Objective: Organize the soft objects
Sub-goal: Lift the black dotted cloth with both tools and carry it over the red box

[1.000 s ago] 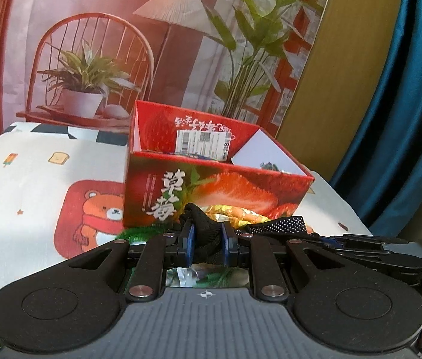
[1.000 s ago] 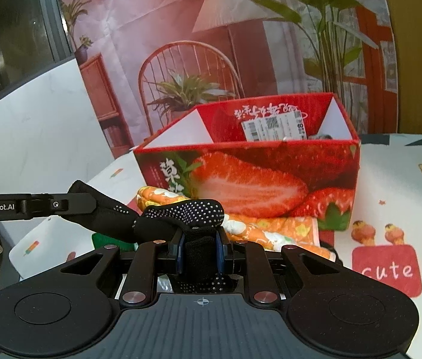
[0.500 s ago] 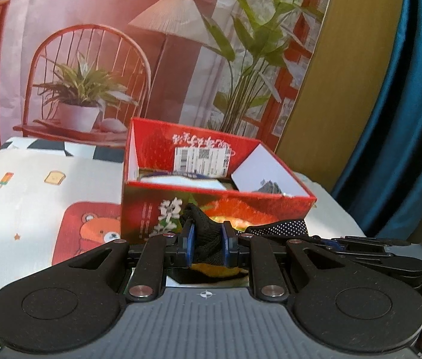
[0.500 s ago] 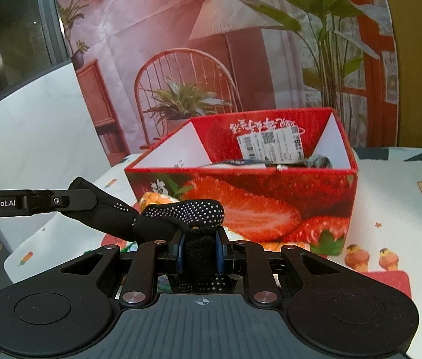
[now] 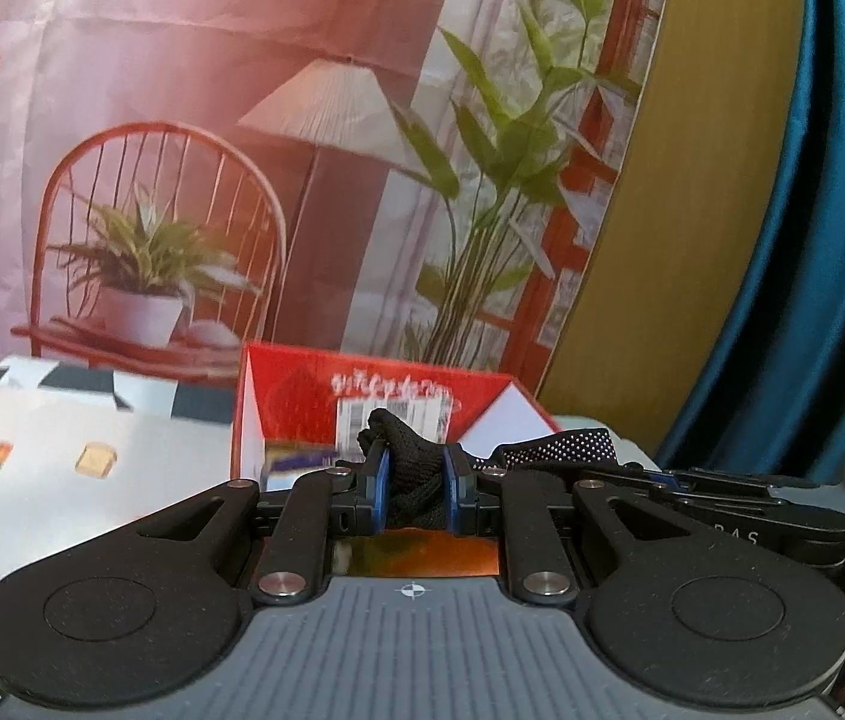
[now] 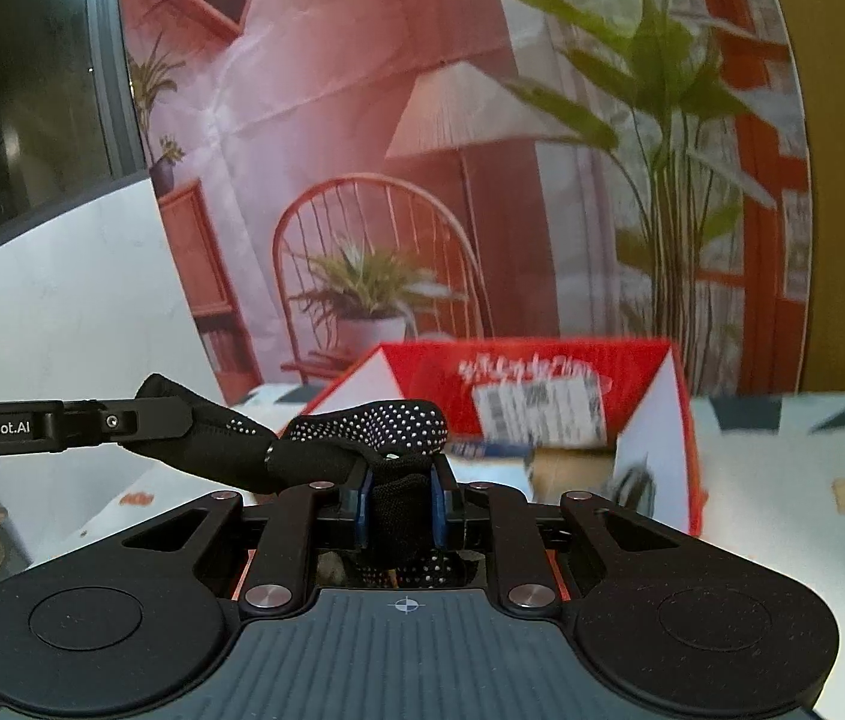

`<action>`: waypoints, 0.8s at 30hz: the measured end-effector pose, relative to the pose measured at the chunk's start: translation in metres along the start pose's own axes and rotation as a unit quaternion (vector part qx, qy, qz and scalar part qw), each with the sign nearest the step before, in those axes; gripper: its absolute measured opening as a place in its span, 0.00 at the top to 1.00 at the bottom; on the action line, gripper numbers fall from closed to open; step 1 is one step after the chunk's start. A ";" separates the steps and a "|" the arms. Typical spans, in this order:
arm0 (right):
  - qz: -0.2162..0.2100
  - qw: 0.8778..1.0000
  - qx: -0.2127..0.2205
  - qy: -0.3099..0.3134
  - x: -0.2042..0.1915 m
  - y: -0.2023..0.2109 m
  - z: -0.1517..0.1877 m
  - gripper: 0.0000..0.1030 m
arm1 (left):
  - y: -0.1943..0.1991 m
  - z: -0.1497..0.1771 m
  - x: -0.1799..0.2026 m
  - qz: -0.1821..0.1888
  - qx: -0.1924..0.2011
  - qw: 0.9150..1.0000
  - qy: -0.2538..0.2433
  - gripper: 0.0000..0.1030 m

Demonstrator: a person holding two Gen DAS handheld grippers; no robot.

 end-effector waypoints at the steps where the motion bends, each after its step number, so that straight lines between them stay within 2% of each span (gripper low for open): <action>1: 0.002 1.000 0.001 0.003 0.002 -0.004 -0.006 0.84 | -0.005 -0.003 0.000 -0.001 0.001 1.000 -0.001 0.82; 11: 0.027 0.999 -0.016 0.016 0.040 -0.063 -0.037 0.84 | -0.073 -0.025 -0.001 -0.010 -0.028 0.999 0.012 0.82; 24: 0.055 0.997 -0.048 0.029 0.076 -0.143 -0.063 0.84 | -0.146 -0.038 -0.032 -0.016 -0.055 0.998 0.026 0.82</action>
Point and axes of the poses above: each gripper's, at about its wrist camera, not at the fingertips, and y roughly against the way its jaws point, x to its right, z to its underside, the point moved 7 cm from there along -y, roughly the way its jaws point, and after that the axes turned 1 degree about -y, right-handed, at the moved point
